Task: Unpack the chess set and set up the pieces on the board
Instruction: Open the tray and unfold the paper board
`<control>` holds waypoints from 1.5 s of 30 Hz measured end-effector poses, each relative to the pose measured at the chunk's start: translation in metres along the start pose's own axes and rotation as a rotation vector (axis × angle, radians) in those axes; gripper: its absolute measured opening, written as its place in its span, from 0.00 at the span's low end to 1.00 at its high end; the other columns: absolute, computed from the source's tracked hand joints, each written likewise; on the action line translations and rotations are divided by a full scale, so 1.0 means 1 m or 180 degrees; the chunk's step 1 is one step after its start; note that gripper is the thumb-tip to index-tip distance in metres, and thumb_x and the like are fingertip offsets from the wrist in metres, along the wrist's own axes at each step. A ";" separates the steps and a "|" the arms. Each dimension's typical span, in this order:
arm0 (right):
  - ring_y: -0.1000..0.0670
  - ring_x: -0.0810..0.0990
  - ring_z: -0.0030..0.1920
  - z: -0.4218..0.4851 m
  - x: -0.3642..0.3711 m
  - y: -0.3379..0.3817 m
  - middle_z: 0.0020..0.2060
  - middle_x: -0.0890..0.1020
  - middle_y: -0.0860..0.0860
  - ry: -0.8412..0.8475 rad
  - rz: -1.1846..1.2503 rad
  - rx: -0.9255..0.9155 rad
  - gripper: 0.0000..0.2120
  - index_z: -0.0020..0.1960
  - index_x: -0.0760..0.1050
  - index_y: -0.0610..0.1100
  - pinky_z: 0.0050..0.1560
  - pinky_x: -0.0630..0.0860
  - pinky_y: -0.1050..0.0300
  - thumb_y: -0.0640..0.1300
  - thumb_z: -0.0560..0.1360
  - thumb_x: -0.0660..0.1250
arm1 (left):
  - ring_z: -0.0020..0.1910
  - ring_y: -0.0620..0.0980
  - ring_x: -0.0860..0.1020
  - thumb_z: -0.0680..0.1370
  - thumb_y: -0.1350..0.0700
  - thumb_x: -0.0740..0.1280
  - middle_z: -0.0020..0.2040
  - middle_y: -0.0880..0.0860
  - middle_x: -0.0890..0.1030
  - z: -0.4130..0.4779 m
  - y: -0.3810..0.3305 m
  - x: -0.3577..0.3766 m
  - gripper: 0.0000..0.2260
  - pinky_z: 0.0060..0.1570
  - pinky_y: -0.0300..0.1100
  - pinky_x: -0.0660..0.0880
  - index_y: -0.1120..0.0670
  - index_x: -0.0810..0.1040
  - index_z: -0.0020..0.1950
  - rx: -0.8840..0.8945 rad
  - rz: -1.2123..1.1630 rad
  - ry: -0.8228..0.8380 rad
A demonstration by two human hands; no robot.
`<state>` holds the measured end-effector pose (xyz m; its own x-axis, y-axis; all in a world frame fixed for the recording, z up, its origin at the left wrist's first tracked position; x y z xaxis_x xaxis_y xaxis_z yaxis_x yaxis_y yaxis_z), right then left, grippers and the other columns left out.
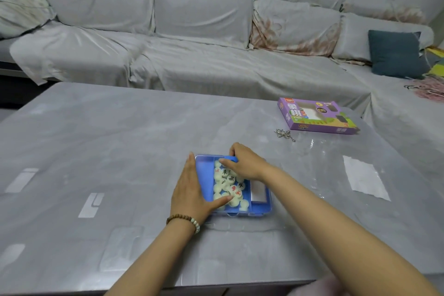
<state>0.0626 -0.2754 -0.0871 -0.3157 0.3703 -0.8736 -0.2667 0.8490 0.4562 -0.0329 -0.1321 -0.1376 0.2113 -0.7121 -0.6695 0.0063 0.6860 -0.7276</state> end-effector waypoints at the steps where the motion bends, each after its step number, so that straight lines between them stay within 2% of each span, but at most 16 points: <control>1: 0.49 0.71 0.44 -0.001 -0.005 0.000 0.44 0.73 0.50 0.0041 0.0073 -0.0042 0.16 0.50 0.65 0.44 0.42 0.67 0.57 0.56 0.76 0.64 | 0.71 0.48 0.63 0.58 0.32 0.73 0.75 0.47 0.58 0.000 0.000 0.000 0.60 0.63 0.42 0.68 0.50 0.39 0.76 -0.0056 -0.0009 0.0045; 4: 0.52 0.73 0.41 -0.005 -0.025 0.000 0.40 0.74 0.52 0.0126 0.0238 -0.0264 0.18 0.48 0.66 0.45 0.41 0.70 0.60 0.52 0.71 0.72 | 0.65 0.49 0.69 0.57 0.33 0.74 0.69 0.47 0.67 0.002 0.003 0.000 0.55 0.59 0.44 0.72 0.49 0.50 0.75 -0.0033 -0.0182 -0.0047; 7: 0.54 0.75 0.37 -0.012 -0.043 0.001 0.37 0.78 0.50 0.0143 0.0943 -0.0437 0.17 0.45 0.69 0.44 0.40 0.73 0.65 0.45 0.67 0.77 | 0.56 0.49 0.73 0.61 0.34 0.73 0.57 0.47 0.74 0.005 0.009 0.002 0.38 0.53 0.45 0.74 0.50 0.67 0.64 -0.0096 -0.0407 -0.0212; 10: 0.51 0.81 0.43 -0.018 -0.048 -0.001 0.43 0.83 0.46 -0.0158 0.1170 -0.0466 0.15 0.48 0.73 0.44 0.45 0.77 0.62 0.44 0.68 0.76 | 0.45 0.51 0.75 0.65 0.36 0.70 0.44 0.49 0.76 0.011 0.008 0.000 0.24 0.43 0.46 0.76 0.53 0.71 0.47 -0.0338 -0.0972 -0.0079; 12: 0.52 0.80 0.49 -0.023 -0.048 -0.011 0.48 0.82 0.48 -0.0697 0.1210 -0.0461 0.12 0.51 0.75 0.43 0.46 0.74 0.69 0.44 0.72 0.72 | 0.43 0.51 0.78 0.68 0.42 0.71 0.44 0.52 0.79 0.016 0.005 -0.003 0.21 0.41 0.44 0.78 0.57 0.72 0.48 -0.0475 -0.1591 -0.0028; 15: 0.50 0.77 0.53 -0.037 -0.043 -0.047 0.54 0.78 0.49 -0.1376 0.1339 0.0251 0.11 0.56 0.74 0.43 0.51 0.71 0.63 0.45 0.75 0.68 | 0.46 0.51 0.80 0.72 0.47 0.70 0.47 0.52 0.80 0.025 0.006 -0.009 0.17 0.45 0.46 0.79 0.58 0.73 0.51 -0.0706 -0.2038 -0.0171; 18: 0.47 0.74 0.57 -0.063 -0.030 -0.088 0.60 0.74 0.45 -0.1193 0.1177 0.1257 0.19 0.61 0.72 0.40 0.58 0.70 0.56 0.47 0.74 0.69 | 0.46 0.50 0.79 0.74 0.48 0.68 0.45 0.48 0.79 0.030 0.012 -0.013 0.11 0.42 0.41 0.76 0.53 0.73 0.49 -0.0901 -0.2218 -0.0317; 21: 0.46 0.73 0.60 -0.089 -0.020 -0.112 0.59 0.69 0.45 -0.0881 0.0912 0.1702 0.22 0.61 0.69 0.39 0.59 0.68 0.56 0.50 0.73 0.69 | 0.46 0.49 0.78 0.74 0.46 0.67 0.45 0.48 0.78 0.028 0.018 -0.012 0.09 0.45 0.43 0.75 0.49 0.72 0.47 -0.1038 -0.2297 -0.0315; 24: 0.47 0.74 0.41 -0.102 -0.014 -0.119 0.43 0.70 0.44 -0.0508 0.1339 0.1821 0.12 0.46 0.70 0.43 0.43 0.69 0.58 0.50 0.74 0.69 | 0.46 0.48 0.78 0.74 0.46 0.67 0.46 0.48 0.78 0.024 0.015 -0.007 0.11 0.45 0.43 0.74 0.51 0.72 0.50 -0.1075 -0.2320 -0.0205; 26: 0.50 0.73 0.35 -0.107 -0.010 -0.119 0.38 0.72 0.45 -0.0158 0.1713 0.1730 0.09 0.44 0.73 0.42 0.37 0.69 0.61 0.47 0.74 0.69 | 0.47 0.49 0.77 0.74 0.46 0.67 0.48 0.50 0.78 0.023 0.011 -0.003 0.13 0.46 0.44 0.74 0.53 0.72 0.53 -0.1070 -0.2301 -0.0181; 30: 0.50 0.74 0.45 -0.106 -0.007 -0.124 0.46 0.75 0.46 -0.0429 0.2164 0.1435 0.12 0.57 0.75 0.39 0.41 0.71 0.61 0.42 0.75 0.68 | 0.52 0.53 0.77 0.74 0.45 0.67 0.52 0.53 0.78 0.025 0.004 0.006 0.16 0.53 0.49 0.75 0.54 0.71 0.55 -0.1085 -0.2208 -0.0198; 33: 0.49 0.73 0.62 -0.103 -0.011 -0.139 0.63 0.72 0.46 -0.0965 0.2386 0.1463 0.27 0.72 0.64 0.41 0.59 0.70 0.59 0.40 0.75 0.68 | 0.53 0.54 0.77 0.74 0.45 0.67 0.54 0.53 0.77 0.025 -0.008 0.018 0.18 0.54 0.49 0.75 0.55 0.71 0.57 -0.1149 -0.2300 -0.0141; 35: 0.47 0.71 0.67 -0.102 -0.015 -0.153 0.68 0.70 0.43 -0.1197 0.2563 0.1458 0.29 0.73 0.61 0.41 0.62 0.68 0.58 0.38 0.75 0.67 | 0.52 0.52 0.76 0.75 0.46 0.66 0.54 0.53 0.77 0.024 -0.020 0.028 0.17 0.52 0.47 0.74 0.54 0.70 0.57 -0.1165 -0.2372 -0.0081; 39: 0.47 0.71 0.66 -0.106 -0.025 -0.185 0.69 0.70 0.43 -0.1457 0.2714 0.1540 0.24 0.71 0.63 0.40 0.54 0.67 0.61 0.35 0.77 0.63 | 0.53 0.53 0.78 0.74 0.45 0.67 0.55 0.53 0.78 0.027 -0.044 0.056 0.17 0.54 0.49 0.75 0.53 0.70 0.57 -0.1214 -0.2559 0.0070; 43: 0.48 0.71 0.67 -0.110 -0.043 -0.214 0.67 0.72 0.44 -0.1638 0.2469 0.1497 0.20 0.69 0.66 0.39 0.54 0.67 0.63 0.34 0.78 0.62 | 0.51 0.52 0.79 0.74 0.46 0.68 0.54 0.53 0.79 0.036 -0.069 0.085 0.17 0.52 0.48 0.76 0.53 0.71 0.57 -0.1220 -0.2712 0.0159; 45: 0.48 0.70 0.68 -0.111 -0.051 -0.226 0.67 0.72 0.45 -0.1736 0.2116 0.1415 0.20 0.68 0.67 0.39 0.58 0.67 0.62 0.35 0.77 0.63 | 0.50 0.51 0.78 0.74 0.47 0.68 0.54 0.53 0.78 0.042 -0.084 0.097 0.16 0.49 0.46 0.76 0.53 0.70 0.56 -0.1228 -0.2794 0.0152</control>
<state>0.0381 -0.5276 -0.1265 0.2182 0.8553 -0.4699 0.2179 0.4266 0.8778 0.0280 -0.2526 -0.1351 0.2443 -0.9598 0.1385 -0.1807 -0.1853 -0.9659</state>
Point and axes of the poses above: each hand's wrist, its own z-axis towards the middle knuckle, its own x-axis out of the palm, y = z × x, the point moved 1 cm from there along z, towards the middle knuckle
